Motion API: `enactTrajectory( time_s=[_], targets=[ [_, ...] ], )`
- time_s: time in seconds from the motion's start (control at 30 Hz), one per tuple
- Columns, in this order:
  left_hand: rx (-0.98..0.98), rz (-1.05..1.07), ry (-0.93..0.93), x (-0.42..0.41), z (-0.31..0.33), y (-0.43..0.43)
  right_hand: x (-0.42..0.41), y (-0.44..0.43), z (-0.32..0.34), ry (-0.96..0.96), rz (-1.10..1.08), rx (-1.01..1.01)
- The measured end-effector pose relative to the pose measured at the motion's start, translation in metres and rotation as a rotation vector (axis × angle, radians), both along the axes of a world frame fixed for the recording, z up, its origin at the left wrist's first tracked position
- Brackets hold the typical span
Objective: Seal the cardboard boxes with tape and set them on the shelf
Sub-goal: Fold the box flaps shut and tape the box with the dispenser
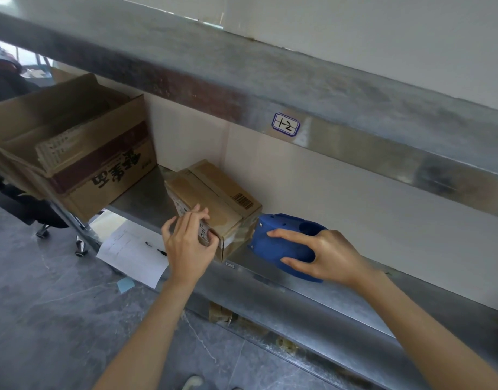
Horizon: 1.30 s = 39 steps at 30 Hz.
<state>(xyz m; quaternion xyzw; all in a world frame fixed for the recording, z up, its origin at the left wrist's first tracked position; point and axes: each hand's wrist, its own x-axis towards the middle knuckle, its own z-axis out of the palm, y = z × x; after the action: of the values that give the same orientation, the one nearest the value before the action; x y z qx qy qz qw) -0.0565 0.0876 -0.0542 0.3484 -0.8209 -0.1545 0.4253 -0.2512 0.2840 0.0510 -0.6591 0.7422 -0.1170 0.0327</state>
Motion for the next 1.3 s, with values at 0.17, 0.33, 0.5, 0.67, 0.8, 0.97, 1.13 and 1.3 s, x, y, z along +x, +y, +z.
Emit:
enactTrajectory(
  time_s=[0.17, 0.33, 0.5, 0.67, 0.8, 0.97, 1.13, 1.3],
  targets=[
    [0.066, 0.052, 0.123, -0.007, 0.003, -0.003, 0.000, 0.002, 0.002, 0.007, 0.000, 0.000],
    [0.058, 0.007, 0.005, -0.002, 0.002, 0.004, 0.000, -0.003, 0.005, 0.042, 0.005, 0.004],
    [0.120, -0.082, -0.158, 0.001, 0.004, 0.017, -0.002, -0.004, 0.007, 0.042, 0.009, 0.002],
    [0.219, -0.107, -0.072, -0.004, 0.001, 0.023, -0.002, -0.007, 0.011, 0.090, 0.026, 0.020],
    [0.163, -0.065, -0.052, -0.007, 0.001, 0.020, 0.000, -0.012, 0.018, 0.108, 0.059, -0.017],
    [0.239, -0.203, 0.023, 0.018, 0.004, 0.004, 0.012, -0.022, 0.020, 0.144, 0.126, -0.003],
    [0.351, -0.342, -0.009, 0.045, 0.011, -0.027, 0.036, -0.044, 0.015, 0.137, 0.231, 0.017],
    [0.373, -0.333, 0.018, 0.041, 0.009, -0.028, 0.049, -0.055, 0.008, 0.153, 0.285, 0.046]
  ],
)
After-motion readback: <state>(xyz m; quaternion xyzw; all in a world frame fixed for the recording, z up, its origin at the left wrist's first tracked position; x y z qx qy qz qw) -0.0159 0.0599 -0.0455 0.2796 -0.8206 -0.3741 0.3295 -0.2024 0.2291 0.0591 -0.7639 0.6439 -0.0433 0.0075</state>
